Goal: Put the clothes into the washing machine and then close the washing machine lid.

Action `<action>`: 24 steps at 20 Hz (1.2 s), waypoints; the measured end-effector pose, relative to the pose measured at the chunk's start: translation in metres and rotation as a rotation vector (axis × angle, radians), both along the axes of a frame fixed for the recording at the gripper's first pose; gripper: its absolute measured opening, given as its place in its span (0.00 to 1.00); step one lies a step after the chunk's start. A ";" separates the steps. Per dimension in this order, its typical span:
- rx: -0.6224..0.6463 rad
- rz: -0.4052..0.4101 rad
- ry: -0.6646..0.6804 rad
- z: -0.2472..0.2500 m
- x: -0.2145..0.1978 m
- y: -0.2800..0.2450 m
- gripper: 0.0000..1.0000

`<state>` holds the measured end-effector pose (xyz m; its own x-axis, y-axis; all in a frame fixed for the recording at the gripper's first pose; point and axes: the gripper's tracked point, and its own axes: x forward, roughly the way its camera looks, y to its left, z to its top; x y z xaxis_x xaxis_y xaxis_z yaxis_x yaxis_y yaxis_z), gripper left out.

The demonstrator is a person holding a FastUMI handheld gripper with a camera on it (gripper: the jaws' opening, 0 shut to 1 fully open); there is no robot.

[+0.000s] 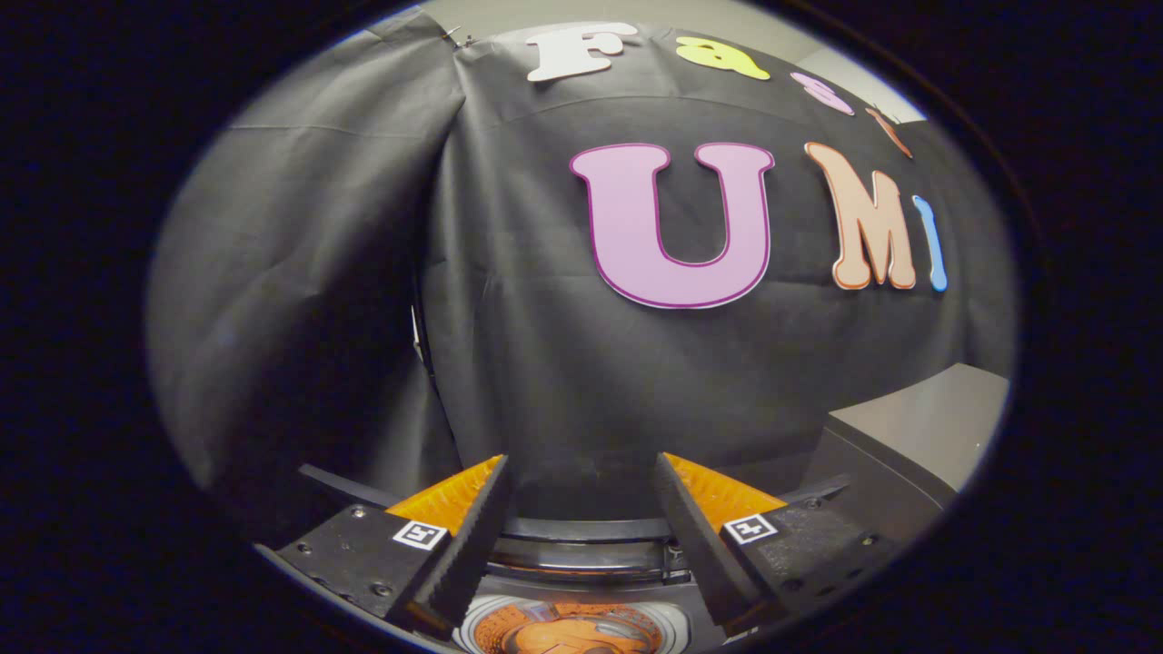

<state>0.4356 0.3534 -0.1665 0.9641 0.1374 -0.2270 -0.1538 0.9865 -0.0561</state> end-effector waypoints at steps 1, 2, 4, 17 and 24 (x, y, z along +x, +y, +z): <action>-0.001 -0.001 -0.006 0.001 0.001 0.000 0.95; -0.004 0.000 -0.014 0.001 0.000 0.000 0.95; -0.002 -0.004 -0.030 0.002 0.000 0.000 0.95; 0.009 0.004 -0.120 0.009 0.002 -0.001 0.95; 0.015 -0.004 -0.154 0.011 0.002 -0.003 0.96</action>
<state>0.4378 0.3505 -0.1552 0.9880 0.1355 -0.0740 -0.1403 0.9880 -0.0643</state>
